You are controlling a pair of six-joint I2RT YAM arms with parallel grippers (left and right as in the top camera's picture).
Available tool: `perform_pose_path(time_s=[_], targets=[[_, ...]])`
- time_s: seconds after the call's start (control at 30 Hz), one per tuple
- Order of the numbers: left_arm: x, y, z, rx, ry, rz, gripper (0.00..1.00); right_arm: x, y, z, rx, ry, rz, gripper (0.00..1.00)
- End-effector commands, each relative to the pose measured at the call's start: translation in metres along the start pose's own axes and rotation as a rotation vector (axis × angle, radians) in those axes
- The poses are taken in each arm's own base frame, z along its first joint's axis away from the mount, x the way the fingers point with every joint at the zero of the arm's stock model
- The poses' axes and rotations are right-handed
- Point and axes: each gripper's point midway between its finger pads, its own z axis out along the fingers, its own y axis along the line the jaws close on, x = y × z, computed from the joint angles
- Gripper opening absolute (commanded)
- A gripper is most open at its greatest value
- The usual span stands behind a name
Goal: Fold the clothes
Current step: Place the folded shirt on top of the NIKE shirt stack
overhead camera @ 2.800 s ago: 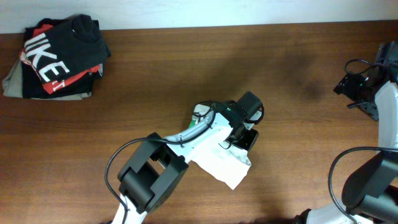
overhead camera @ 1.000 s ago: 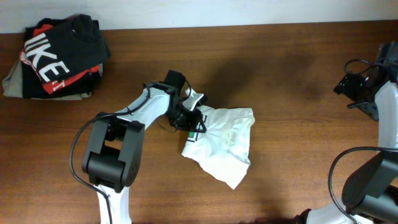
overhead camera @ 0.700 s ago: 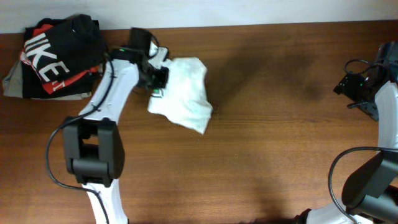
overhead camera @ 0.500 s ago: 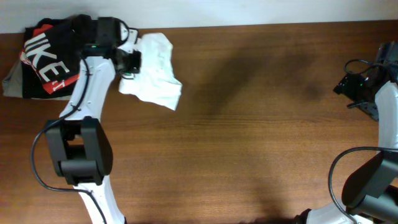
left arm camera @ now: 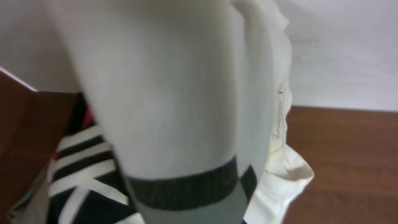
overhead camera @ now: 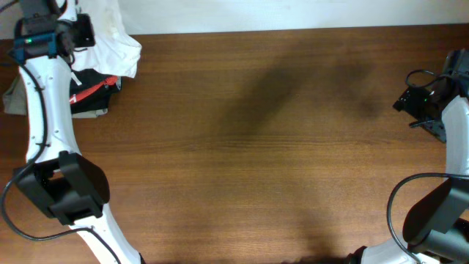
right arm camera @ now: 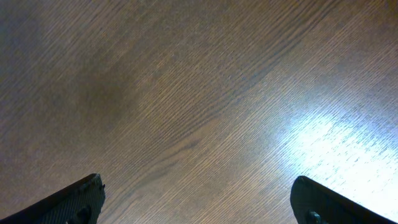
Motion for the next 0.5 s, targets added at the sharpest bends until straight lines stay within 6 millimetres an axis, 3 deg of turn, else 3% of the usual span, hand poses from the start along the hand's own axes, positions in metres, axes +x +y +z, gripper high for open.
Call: perform_pose_path(time_s=[0.0,0.13,0.2,0.23,0.33,0.43,0.47], targets=[[-0.015,0.033,-0.004,-0.053,-0.064,-0.040,0.01,-0.002,-0.004,0.001,0.020,-0.006,0.011,0.99],[0.014,0.055,0.034,-0.124,-0.001,-0.110,0.01,-0.002,-0.004,0.001,0.020,-0.006,0.011,0.99],[0.049,0.098,0.063,-0.320,0.059,-0.192,0.01,-0.002,-0.004,0.001,0.020,-0.006,0.011,0.99],[0.057,0.106,0.069,-0.345,0.072,-0.197,0.01,-0.002,-0.004,0.001,0.020,-0.006,0.011,0.99],[0.073,0.153,0.066,-0.509,0.079,-0.252,0.01,-0.002,-0.004,0.001,0.020,-0.006,0.011,0.99],[0.082,0.170,0.062,-0.531,0.100,-0.269,0.02,-0.002,-0.004,0.001,0.020,-0.006,0.011,0.99],[0.084,0.170,0.062,-0.530,0.107,-0.268,0.13,-0.002,-0.004,0.001,0.020,-0.006,0.011,0.99]])
